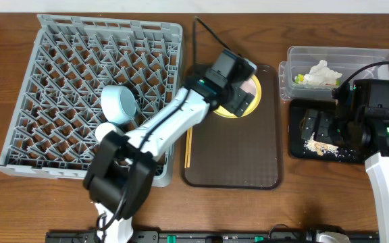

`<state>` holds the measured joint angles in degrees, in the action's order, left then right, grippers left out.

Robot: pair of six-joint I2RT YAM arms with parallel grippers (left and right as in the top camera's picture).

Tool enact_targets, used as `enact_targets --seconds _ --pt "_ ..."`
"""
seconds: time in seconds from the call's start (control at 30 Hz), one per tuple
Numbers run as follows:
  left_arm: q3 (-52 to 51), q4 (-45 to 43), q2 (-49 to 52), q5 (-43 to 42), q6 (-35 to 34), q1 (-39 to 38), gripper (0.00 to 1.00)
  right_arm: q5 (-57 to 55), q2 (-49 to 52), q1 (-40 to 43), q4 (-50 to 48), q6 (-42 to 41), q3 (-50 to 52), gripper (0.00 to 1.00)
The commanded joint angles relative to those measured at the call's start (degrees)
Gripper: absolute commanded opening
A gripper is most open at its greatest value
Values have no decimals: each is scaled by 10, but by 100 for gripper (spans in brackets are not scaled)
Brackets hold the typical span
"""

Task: Sort waste into correct bins and load items into the dishwasher
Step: 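Reach the left gripper to the pink-white bowl on the yellow plate and grasp it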

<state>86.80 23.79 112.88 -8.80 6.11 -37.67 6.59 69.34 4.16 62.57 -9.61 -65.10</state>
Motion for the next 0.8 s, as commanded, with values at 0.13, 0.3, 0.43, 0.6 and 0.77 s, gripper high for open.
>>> enact_targets --seconds 0.13,0.3,0.43,0.6,0.77 --pt "10 -24 51 5 10 -22 87 -4 -5 5 1 5 -9 99" --pt "9 -30 70 5 10 -22 76 -4 -5 5 7 5 -9 99" --pt "7 -35 74 10 10 -22 64 -4 -5 5 7 5 -9 99" --pt "0 -20 74 12 10 -22 51 -4 -5 5 7 5 -9 99" --pt "-22 -19 74 45 10 -22 53 -4 -5 5 7 5 -9 99"
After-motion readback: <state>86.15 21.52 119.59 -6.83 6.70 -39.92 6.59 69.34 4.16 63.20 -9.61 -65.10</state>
